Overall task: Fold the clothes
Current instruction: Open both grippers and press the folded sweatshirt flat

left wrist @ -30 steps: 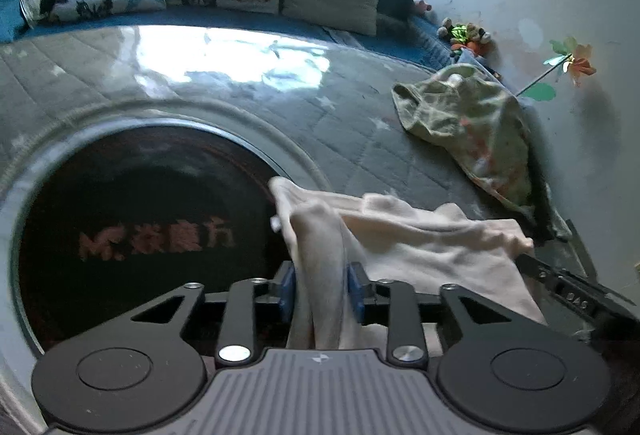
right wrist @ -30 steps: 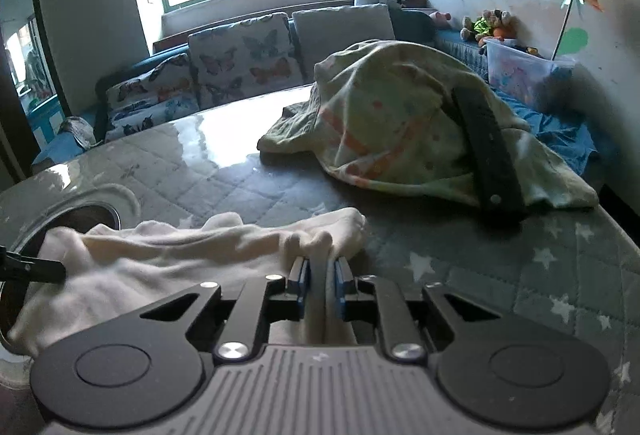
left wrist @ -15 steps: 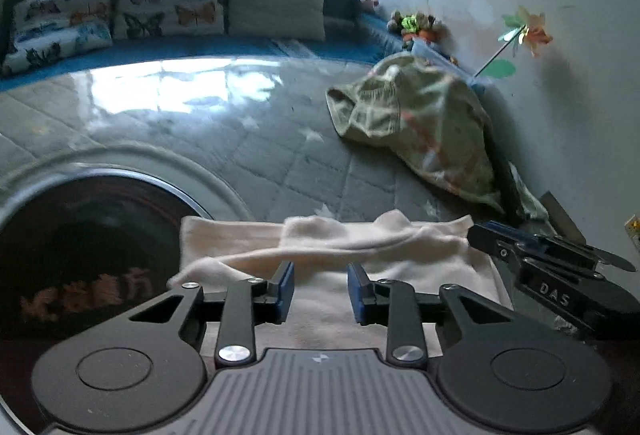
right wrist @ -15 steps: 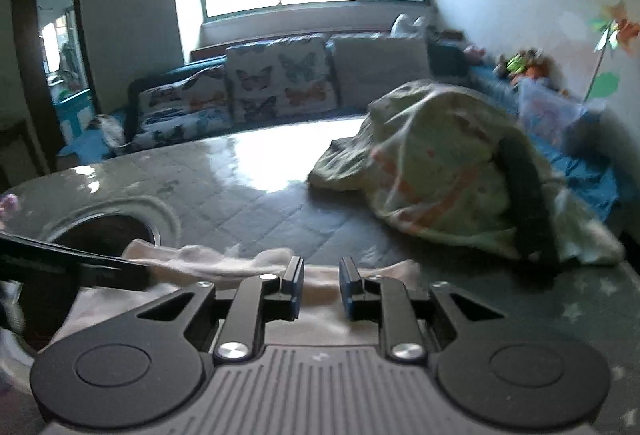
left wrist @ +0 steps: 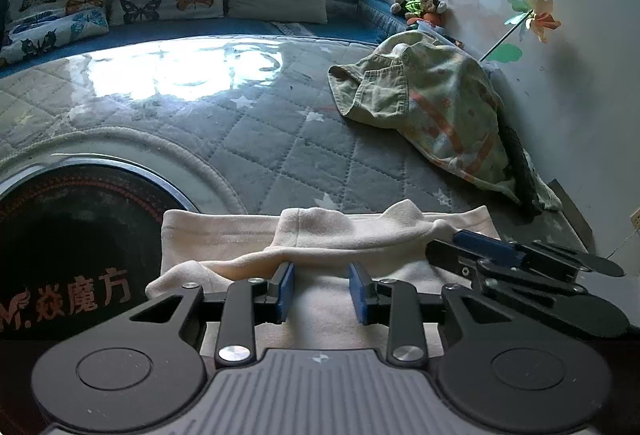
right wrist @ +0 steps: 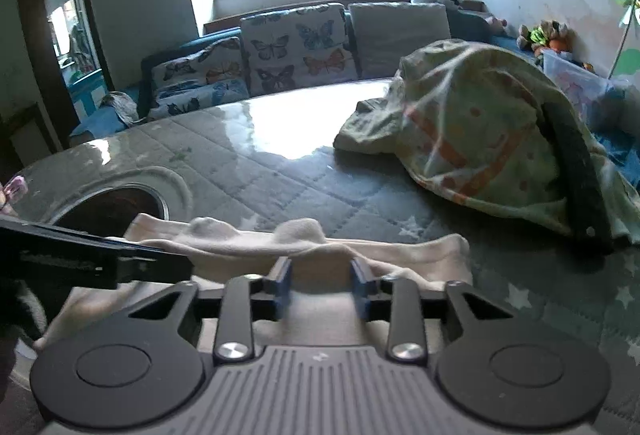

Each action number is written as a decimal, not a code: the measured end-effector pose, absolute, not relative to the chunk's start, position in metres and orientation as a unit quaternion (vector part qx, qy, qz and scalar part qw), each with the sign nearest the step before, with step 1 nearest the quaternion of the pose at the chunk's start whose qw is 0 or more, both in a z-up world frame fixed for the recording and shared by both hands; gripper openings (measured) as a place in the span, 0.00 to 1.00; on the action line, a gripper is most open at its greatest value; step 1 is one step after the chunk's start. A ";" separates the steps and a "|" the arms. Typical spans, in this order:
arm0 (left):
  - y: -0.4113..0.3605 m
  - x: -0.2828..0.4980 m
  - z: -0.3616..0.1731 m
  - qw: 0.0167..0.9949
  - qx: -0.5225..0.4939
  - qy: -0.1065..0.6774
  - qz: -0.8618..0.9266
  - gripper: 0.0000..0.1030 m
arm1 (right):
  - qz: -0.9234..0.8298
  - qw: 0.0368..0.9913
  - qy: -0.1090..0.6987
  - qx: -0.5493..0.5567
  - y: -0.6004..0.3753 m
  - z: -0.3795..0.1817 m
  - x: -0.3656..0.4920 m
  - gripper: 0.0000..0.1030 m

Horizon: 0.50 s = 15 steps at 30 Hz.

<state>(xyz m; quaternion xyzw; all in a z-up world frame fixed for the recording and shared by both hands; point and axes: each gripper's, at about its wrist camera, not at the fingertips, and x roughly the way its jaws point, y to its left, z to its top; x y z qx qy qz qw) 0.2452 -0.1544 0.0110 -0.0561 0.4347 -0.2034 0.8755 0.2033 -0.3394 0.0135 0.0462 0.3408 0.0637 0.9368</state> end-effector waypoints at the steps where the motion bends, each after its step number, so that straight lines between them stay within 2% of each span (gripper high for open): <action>1: -0.154 0.244 0.012 0.876 -0.055 0.434 -0.203 0.33 | 0.068 0.937 0.340 0.044 -0.337 0.015 0.201 0.33; 8: -0.149 0.228 0.018 0.879 -0.042 0.433 -0.196 0.38 | 0.096 0.932 0.349 0.018 -0.317 0.019 0.181 0.43; 12: -0.144 0.215 0.020 0.880 -0.034 0.433 -0.191 0.41 | 0.101 0.930 0.353 0.007 -0.311 0.019 0.165 0.45; 14: -0.141 0.207 0.020 0.881 -0.029 0.433 -0.189 0.45 | 0.102 0.929 0.355 0.005 -0.309 0.020 0.158 0.53; 15: -0.140 0.202 0.020 0.882 -0.026 0.431 -0.189 0.45 | 0.103 0.929 0.356 0.003 -0.308 0.020 0.154 0.54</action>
